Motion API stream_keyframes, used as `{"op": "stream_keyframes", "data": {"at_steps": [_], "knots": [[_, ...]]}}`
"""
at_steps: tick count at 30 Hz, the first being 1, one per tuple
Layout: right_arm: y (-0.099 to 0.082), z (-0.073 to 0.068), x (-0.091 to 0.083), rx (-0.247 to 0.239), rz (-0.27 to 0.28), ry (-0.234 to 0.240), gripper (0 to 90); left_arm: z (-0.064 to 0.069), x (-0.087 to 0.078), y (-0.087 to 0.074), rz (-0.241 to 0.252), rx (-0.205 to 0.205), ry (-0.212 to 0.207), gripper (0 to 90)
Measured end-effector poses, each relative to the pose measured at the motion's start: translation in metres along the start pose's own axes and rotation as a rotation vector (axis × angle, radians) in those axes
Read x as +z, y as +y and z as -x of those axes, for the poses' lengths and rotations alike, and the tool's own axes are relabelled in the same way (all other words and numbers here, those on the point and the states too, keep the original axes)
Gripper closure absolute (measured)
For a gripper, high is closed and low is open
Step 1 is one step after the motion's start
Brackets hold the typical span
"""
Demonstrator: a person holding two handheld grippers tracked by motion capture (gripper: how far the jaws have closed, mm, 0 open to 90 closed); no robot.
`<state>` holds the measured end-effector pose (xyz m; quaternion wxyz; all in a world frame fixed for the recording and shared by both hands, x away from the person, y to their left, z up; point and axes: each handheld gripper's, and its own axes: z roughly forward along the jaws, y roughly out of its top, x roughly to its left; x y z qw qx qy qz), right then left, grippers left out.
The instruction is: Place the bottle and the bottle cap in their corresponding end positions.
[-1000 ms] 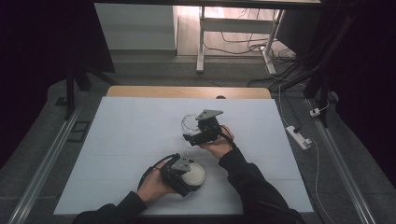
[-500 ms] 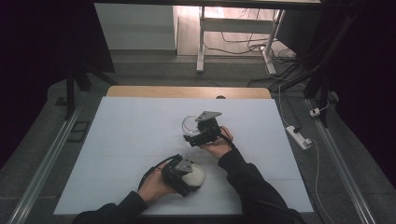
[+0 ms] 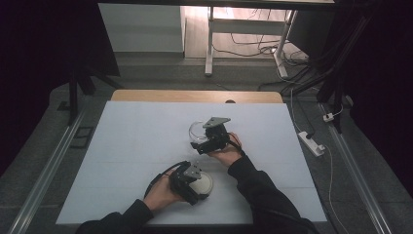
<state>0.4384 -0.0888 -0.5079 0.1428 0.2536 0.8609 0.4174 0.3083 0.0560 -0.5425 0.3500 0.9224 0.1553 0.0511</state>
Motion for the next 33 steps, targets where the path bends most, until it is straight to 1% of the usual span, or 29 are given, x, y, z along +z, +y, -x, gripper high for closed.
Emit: {"op": "stream_keyframes", "data": {"at_steps": [3, 5, 7, 9, 10, 14, 16, 19, 24, 25, 28, 33], "knots": [[0.000, -0.001, 0.000, 0.007, 0.001, -0.007, 6.1, -0.001, 0.000, 0.000, -0.003, -0.006, -0.005, 4.9], [0.000, -0.001, 0.000, 0.011, -0.001, -0.007, 6.0, -0.002, -0.001, 0.000, 0.005, -0.010, -0.010, 3.7], [0.000, -0.001, 0.000, 0.008, -0.002, -0.007, 6.0, -0.002, -0.002, -0.001, 0.021, -0.028, -0.016, 2.3], [0.000, 0.000, 0.000, 0.008, -0.002, -0.005, 5.9, -0.004, -0.003, -0.002, 0.036, -0.029, -0.026, 1.0], [-0.001, 0.000, -0.001, 0.008, -0.004, -0.003, 5.1, -0.004, -0.004, -0.002, 0.044, -0.037, -0.026, 0.6], [-0.002, 0.001, -0.001, -0.007, -0.018, 0.007, 1.6, -0.005, -0.007, -0.002, 0.066, -0.044, -0.022, 0.0], [-0.003, 0.002, -0.002, -0.002, -0.015, 0.011, 0.7, -0.005, -0.009, -0.002, 0.079, -0.046, -0.027, 0.0], [-0.003, 0.003, -0.004, 0.006, -0.006, 0.022, 0.0, -0.004, -0.014, -0.001, 0.096, -0.049, -0.021, 0.0], [-0.002, 0.003, -0.009, 0.016, -0.002, 0.028, 0.0, -0.003, -0.022, -0.002, 0.129, -0.076, -0.023, 0.0], [-0.002, 0.002, -0.010, 0.017, 0.001, 0.031, 0.0, -0.004, -0.024, -0.002, 0.127, -0.076, -0.019, 0.0], [-0.001, 0.001, -0.012, 0.015, 0.001, 0.030, 0.0, -0.004, -0.029, -0.003, 0.144, -0.096, -0.017, 0.0], [-0.001, 0.000, -0.015, 0.012, 0.009, 0.025, 0.0, -0.007, -0.037, -0.006, 0.148, -0.123, -0.028, 0.0]]}}
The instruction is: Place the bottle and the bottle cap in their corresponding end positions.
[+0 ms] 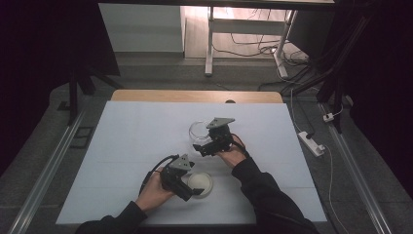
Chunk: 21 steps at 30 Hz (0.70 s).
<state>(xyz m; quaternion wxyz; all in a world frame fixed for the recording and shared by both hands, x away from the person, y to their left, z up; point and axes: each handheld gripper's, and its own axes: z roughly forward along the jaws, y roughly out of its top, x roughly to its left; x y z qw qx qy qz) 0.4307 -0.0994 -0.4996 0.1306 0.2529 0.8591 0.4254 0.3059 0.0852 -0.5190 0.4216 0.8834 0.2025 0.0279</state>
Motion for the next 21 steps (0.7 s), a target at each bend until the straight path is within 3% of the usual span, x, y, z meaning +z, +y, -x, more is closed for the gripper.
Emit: {"op": "stream_keyframes", "data": {"at_steps": [21], "knots": [[-0.009, -0.002, -0.035, 0.017, 0.028, 0.008, 0.0, -0.002, -0.034, -0.013, 0.033, -0.087, 0.057, 0.0]]}}
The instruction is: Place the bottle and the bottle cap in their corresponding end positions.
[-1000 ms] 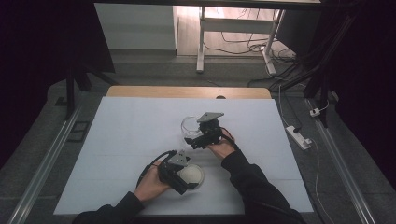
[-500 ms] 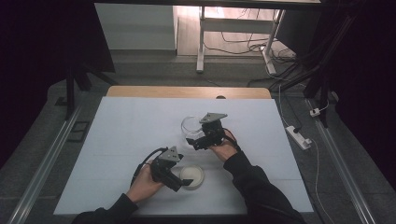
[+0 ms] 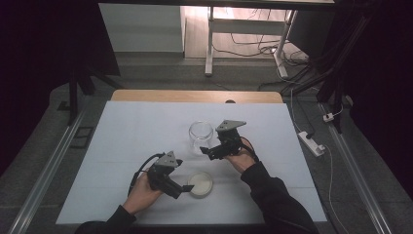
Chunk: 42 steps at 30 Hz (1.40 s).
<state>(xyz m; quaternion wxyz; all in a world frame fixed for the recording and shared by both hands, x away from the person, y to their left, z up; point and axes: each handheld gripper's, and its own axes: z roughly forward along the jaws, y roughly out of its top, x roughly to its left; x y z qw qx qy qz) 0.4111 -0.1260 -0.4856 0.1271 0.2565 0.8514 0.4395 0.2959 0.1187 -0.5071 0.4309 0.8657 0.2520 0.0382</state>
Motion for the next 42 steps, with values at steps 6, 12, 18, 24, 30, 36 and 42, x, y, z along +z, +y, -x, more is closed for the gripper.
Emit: {"op": "stream_keyframes", "data": {"at_steps": [6, 12, 18, 24, 30, 36, 42], "knots": [[-0.004, -0.007, -0.010, 0.004, -0.007, 0.014, 0.0, 0.000, -0.011, -0.007, 0.005, -0.016, 0.020, 0.0], [-0.008, -0.016, -0.021, -0.006, 0.002, 0.022, 0.0, 0.000, -0.025, -0.017, 0.017, -0.039, 0.046, 0.0], [-0.015, -0.026, -0.035, -0.019, 0.006, 0.032, 0.0, 0.001, -0.040, -0.028, 0.035, -0.068, 0.075, 0.0], [-0.025, -0.030, -0.050, -0.006, 0.017, 0.036, 0.0, 0.002, -0.056, -0.041, 0.060, -0.102, 0.107, 0.0], [-0.039, -0.035, -0.065, -0.009, 0.014, 0.026, 0.0, 0.004, -0.071, -0.053, 0.076, -0.128, 0.139, 0.0], [-0.053, -0.036, -0.086, 0.002, 0.027, 0.001, 0.0, 0.006, -0.083, -0.065, 0.089, -0.154, 0.170, 0.0], [-0.067, -0.035, -0.109, 0.020, 0.038, -0.037, 0.0, 0.009, -0.096, -0.078, 0.096, -0.184, 0.202, 0.0]]}}
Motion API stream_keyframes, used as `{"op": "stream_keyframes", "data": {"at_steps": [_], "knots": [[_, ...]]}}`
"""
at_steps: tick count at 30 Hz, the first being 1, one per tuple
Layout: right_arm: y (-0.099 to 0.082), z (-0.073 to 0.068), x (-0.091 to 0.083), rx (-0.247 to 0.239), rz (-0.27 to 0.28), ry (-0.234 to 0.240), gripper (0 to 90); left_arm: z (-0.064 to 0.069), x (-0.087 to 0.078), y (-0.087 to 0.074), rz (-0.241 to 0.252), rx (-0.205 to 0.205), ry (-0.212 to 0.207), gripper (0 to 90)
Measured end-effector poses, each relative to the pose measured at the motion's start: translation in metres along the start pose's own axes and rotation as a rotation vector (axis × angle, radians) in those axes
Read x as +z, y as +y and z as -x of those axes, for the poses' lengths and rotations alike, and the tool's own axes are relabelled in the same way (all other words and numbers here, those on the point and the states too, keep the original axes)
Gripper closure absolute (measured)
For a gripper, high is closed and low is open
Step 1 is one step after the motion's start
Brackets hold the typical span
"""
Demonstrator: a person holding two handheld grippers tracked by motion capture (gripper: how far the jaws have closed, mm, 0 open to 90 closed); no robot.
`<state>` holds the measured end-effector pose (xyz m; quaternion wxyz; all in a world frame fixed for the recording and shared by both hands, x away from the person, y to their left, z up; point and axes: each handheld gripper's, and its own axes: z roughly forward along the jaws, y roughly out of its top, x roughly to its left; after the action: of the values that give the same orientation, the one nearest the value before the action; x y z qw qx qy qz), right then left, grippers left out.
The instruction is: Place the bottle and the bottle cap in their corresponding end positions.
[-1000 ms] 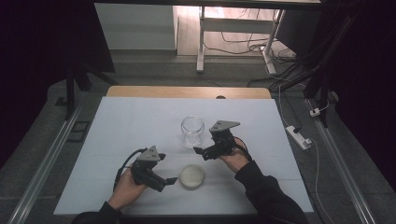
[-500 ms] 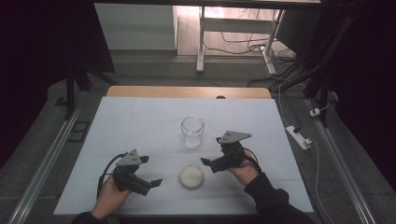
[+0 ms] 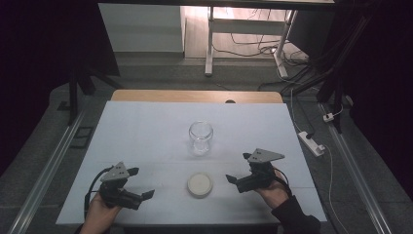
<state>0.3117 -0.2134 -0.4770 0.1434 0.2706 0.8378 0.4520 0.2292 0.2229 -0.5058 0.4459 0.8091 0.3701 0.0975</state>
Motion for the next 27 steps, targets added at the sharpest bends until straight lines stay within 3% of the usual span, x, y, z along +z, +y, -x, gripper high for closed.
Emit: {"op": "stream_keyframes", "data": {"at_steps": [7, 20, 27], "knots": [[-0.018, 0.005, -0.023, 0.030, -0.006, -0.048, 0.0, -0.002, -0.015, -0.015, -0.001, -0.028, 0.046, 0.0], [-0.059, 0.014, -0.071, 0.152, -0.019, -0.161, 0.0, -0.007, -0.039, -0.040, 0.005, -0.096, 0.120, 0.0], [-0.078, 0.014, -0.090, 0.192, -0.042, -0.201, 0.0, -0.008, -0.046, -0.050, -0.010, -0.121, 0.158, 0.0]]}}
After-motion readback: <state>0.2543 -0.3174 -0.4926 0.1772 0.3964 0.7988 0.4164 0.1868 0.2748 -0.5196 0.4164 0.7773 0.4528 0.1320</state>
